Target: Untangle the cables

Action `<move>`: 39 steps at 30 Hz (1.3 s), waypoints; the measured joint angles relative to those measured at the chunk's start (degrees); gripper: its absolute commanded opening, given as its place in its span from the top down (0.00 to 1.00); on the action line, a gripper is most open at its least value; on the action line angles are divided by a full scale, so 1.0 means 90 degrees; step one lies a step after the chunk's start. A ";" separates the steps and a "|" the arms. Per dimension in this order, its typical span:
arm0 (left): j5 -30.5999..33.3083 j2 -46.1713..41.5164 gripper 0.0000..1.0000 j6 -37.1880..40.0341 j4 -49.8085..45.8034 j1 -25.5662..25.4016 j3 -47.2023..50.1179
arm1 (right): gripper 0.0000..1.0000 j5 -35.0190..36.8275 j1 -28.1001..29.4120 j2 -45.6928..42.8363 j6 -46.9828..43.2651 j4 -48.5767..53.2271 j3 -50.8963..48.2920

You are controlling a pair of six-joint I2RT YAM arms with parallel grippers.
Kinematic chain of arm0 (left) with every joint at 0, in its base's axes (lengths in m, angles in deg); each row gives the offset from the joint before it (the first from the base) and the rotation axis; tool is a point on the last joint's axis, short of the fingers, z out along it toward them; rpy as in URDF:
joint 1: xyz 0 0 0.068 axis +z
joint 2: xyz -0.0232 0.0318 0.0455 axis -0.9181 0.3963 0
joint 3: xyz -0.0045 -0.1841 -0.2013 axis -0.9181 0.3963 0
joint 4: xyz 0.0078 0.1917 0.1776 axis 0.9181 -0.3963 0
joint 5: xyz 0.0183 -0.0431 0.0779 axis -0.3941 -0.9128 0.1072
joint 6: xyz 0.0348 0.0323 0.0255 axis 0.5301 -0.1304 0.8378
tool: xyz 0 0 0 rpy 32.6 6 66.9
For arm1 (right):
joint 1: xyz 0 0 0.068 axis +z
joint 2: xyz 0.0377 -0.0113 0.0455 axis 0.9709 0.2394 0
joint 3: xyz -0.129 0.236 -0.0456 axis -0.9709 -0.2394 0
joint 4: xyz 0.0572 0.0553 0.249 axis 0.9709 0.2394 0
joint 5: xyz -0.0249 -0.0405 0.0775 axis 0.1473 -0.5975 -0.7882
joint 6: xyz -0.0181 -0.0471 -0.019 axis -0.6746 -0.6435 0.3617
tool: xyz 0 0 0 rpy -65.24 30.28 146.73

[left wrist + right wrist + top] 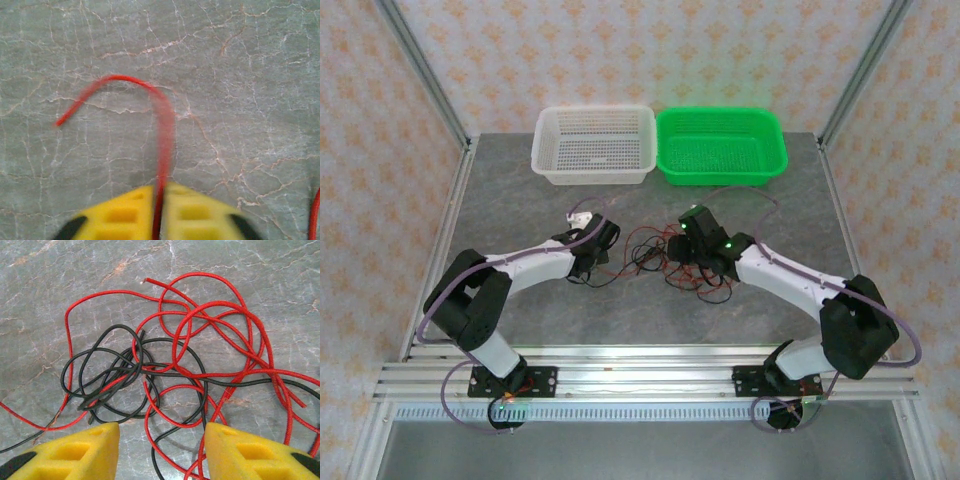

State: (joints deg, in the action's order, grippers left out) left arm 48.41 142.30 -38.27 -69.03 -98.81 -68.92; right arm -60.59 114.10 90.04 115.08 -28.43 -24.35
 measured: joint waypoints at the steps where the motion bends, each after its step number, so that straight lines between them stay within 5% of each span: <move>1: 0.0017 -0.0007 1.00 0.0015 0.0000 0.0000 0.0000 | 0.52 -0.0039 0.0000 -0.0019 0.0024 -0.0044 -0.0034; 17: 0.0420 -0.1834 1.00 0.0231 -0.0726 -0.1001 -0.1343 | 0.52 -0.1392 0.0002 -0.0163 0.0879 -0.1868 -0.0746; 25: 0.0459 -0.1892 1.00 0.0233 -0.0867 -0.1358 -0.1464 | 0.52 -0.1676 0.0007 0.0823 0.1717 -0.3177 -0.0491; 39: 0.0617 -0.1868 1.00 0.0675 -0.1129 -0.1797 -0.3050 | 0.53 -0.1511 0.0017 0.2242 0.2001 -0.3570 -0.0100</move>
State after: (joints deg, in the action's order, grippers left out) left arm 53.96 125.49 -32.19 -79.19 -114.99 -96.37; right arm -74.19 114.26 110.22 133.09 -60.56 -25.25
